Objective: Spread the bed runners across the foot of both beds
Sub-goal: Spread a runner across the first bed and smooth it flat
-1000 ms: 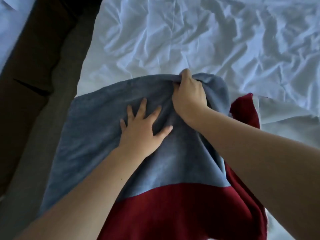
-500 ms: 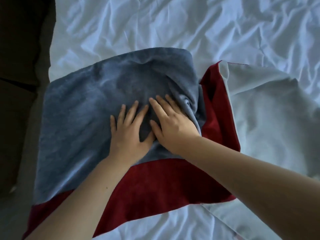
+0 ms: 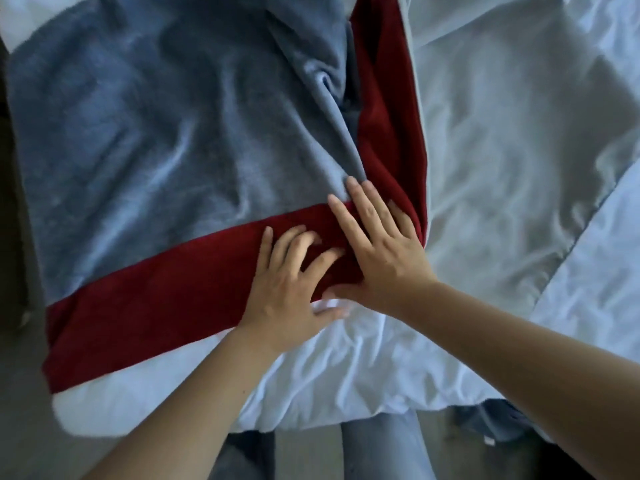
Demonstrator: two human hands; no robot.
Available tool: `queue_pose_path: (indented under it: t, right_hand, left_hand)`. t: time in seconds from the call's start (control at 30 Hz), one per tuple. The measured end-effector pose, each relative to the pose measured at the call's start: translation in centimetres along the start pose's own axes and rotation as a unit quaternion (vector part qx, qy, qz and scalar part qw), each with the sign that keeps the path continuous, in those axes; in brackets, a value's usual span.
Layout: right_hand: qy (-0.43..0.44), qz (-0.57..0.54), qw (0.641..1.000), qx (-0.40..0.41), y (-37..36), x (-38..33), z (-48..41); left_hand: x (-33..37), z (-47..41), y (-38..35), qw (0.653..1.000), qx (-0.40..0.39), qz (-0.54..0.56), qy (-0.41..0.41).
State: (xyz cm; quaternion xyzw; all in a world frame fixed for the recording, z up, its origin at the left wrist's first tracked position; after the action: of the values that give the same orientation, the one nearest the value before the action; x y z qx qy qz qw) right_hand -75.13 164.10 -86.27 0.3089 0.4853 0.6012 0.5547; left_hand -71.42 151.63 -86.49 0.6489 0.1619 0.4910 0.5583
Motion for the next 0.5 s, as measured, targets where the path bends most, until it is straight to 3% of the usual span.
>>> queue_pose_path:
  t: [0.1, 0.2, 0.27, 0.4, 0.5]
  right_hand:
    - [-0.022, 0.030, 0.999, -0.015, -0.3, 1.2, 1.7]
    - [-0.023, -0.002, 0.998, 0.055, 0.9, 1.3, 2.6]
    - [-0.019, -0.036, 0.998, 0.055, 1.1, 1.1, 3.1]
    - [-0.020, -0.018, 1.000, -0.004, 0.1, -0.3, 4.9]
    - [-0.006, -0.014, 0.999, -0.044, -1.2, -1.2, 6.7]
  left_hand:
    - [0.6, 0.7, 0.7, 0.999, 0.030, -0.018, -0.027]
    - [0.1, 1.1, 1.2, 0.999, 0.052, 0.016, -0.007]
    - [0.0, 1.6, 1.0, 0.998, 0.036, 0.042, 0.005]
    - [1.0, 2.3, -0.4, 0.987, -0.104, 0.119, 0.016]
    - [1.6, 2.0, -1.2, 0.965, -0.255, 0.064, 0.006]
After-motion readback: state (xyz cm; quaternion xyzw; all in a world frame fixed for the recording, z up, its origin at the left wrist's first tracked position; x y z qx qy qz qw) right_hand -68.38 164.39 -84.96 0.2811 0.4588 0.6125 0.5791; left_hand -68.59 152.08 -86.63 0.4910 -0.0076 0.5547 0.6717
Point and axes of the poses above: each hand's wrist, its own z-axis away from the middle knuckle, its own y-axis out of the back of the hand, x = y × z, the point moved 8 cm from there along -z, towards the middle knuckle, and after that the axes turned 13 degrees about -y, right-handed, at the moved point
